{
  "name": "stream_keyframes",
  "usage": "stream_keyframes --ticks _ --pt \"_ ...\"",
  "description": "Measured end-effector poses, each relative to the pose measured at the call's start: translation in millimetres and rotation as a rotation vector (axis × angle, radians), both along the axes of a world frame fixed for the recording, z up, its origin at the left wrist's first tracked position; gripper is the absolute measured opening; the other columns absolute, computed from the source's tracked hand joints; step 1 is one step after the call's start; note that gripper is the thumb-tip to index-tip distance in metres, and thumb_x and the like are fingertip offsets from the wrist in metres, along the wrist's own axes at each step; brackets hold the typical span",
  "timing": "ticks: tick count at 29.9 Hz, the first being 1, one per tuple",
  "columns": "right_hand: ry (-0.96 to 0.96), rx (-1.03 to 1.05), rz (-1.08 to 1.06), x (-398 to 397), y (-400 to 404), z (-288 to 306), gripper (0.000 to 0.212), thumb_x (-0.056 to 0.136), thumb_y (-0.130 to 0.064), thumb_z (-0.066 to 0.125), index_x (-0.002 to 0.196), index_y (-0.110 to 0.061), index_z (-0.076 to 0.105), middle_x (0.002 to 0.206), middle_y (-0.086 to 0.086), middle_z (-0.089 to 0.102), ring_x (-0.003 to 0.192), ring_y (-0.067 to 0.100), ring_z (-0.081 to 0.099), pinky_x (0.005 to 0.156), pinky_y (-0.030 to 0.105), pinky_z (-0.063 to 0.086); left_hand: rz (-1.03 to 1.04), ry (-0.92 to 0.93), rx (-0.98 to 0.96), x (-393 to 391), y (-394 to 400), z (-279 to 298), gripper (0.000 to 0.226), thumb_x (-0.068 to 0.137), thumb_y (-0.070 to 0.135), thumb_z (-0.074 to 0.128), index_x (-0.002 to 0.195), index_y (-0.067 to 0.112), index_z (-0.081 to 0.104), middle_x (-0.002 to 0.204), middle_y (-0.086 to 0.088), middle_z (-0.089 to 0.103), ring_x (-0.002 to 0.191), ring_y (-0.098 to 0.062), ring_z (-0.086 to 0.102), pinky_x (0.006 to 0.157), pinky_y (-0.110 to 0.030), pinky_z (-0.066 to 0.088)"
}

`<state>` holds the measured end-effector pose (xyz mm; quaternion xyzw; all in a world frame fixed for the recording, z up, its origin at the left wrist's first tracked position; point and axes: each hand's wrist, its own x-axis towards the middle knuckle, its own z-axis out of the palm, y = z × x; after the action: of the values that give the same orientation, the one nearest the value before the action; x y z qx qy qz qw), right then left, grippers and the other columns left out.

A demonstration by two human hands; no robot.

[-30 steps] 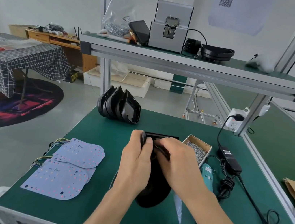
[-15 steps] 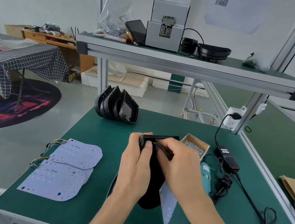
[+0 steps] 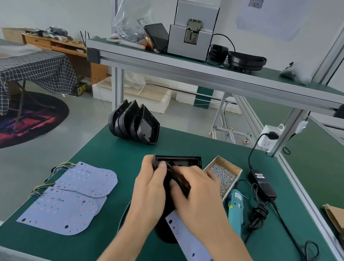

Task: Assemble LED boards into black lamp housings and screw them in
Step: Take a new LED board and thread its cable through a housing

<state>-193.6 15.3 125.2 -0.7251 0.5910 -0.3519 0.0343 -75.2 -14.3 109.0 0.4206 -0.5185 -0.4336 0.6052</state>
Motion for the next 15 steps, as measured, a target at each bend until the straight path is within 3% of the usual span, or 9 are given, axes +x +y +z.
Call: stream_keyframes --ticks 2,4,8,9,12,15 --pt "0.096 0.012 -0.002 -3 2 2 0.027 0.1 -0.036 0.055 0.122 -0.039 0.07 0.107 -0.02 0.058 0.107 0.002 0.057 0.114 0.053 0.027 -0.028 0.003 0.001 0 -4 1 0.018 0.096 0.031 0.048 0.08 0.036 0.055 0.078 0.021 0.063 0.075 -0.003 0.056 0.07 -0.017 0.045" --pt "0.159 0.01 0.034 -4 2 5 0.028 0.104 -0.035 0.055 0.128 -0.041 0.068 0.115 -0.02 0.054 0.115 0.002 0.054 0.115 0.051 0.025 -0.067 0.026 0.009 0 -5 -2 0.013 0.095 0.032 0.049 0.087 0.03 0.059 0.085 0.016 0.067 0.083 -0.007 0.06 0.078 -0.024 0.047" --pt "-0.035 -0.066 0.161 -23 5 11 0.031 0.099 -0.009 0.063 0.124 -0.023 0.074 0.123 -0.014 0.065 0.122 0.008 0.057 0.108 0.046 0.038 -0.104 0.132 0.037 6 -8 -7 0.017 0.096 0.03 0.05 0.093 0.026 0.066 0.098 0.002 0.072 0.094 -0.016 0.064 0.093 -0.04 0.05" --pt "0.036 -0.055 0.166 -31 7 11 0.033 0.097 -0.011 0.063 0.125 -0.025 0.073 0.122 -0.015 0.064 0.122 0.008 0.055 0.108 0.047 0.038 -0.085 0.13 0.043 9 -9 -7 0.017 0.095 0.031 0.05 0.088 0.027 0.065 0.094 0.004 0.07 0.09 -0.015 0.063 0.09 -0.041 0.049" --pt "0.408 0.088 0.222 -43 17 13 0.04 0.091 -0.041 0.057 0.131 -0.039 0.06 0.118 -0.022 0.057 0.125 0.006 0.047 0.113 0.047 0.025 -0.067 0.114 0.075 15 -12 -3 0.02 0.094 0.033 0.05 0.077 0.035 0.06 0.082 0.013 0.063 0.079 -0.011 0.056 0.082 -0.039 0.045" --pt "0.582 0.202 0.285 -46 16 16 0.039 0.094 -0.055 0.055 0.131 -0.045 0.055 0.114 -0.019 0.048 0.119 0.007 0.043 0.116 0.041 0.017 -0.118 0.105 0.12 14 -18 0 0.017 0.094 0.036 0.051 0.08 0.031 0.061 0.09 0.004 0.066 0.089 -0.018 0.059 0.09 -0.044 0.047"
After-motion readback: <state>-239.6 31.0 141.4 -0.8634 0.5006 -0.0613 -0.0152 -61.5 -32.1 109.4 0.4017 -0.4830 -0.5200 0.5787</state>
